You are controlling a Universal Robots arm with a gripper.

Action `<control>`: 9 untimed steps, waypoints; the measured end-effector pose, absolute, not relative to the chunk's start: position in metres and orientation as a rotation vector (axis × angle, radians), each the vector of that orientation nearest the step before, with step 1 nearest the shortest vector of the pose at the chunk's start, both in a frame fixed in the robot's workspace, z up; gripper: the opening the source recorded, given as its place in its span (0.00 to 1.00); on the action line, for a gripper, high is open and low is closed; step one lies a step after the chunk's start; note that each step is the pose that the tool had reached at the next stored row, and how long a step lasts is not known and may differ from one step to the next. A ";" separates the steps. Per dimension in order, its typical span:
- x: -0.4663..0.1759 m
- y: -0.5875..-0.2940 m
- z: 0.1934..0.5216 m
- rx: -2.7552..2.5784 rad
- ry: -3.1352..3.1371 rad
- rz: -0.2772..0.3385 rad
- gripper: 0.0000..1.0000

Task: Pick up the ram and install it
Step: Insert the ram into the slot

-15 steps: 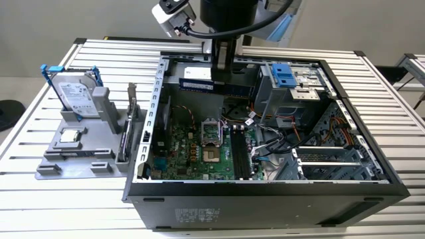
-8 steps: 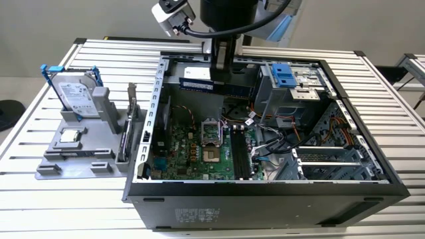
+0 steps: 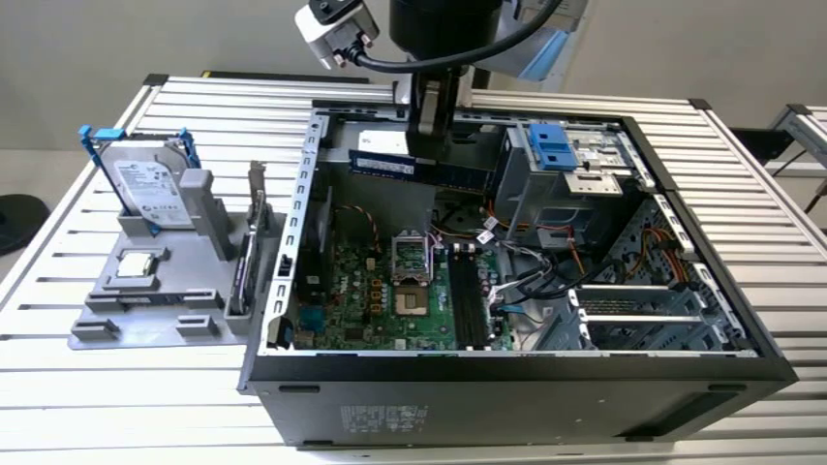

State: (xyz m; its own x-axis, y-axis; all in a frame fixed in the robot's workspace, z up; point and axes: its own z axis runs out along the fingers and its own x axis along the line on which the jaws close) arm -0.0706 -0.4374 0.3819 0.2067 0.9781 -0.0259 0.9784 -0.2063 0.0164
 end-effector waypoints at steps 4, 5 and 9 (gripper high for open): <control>-0.071 -0.437 0.382 2.429 1.946 -0.016 0.00; -0.071 -0.437 0.382 2.433 1.941 -0.016 0.00; -0.071 -0.437 0.382 2.445 1.926 -0.016 0.00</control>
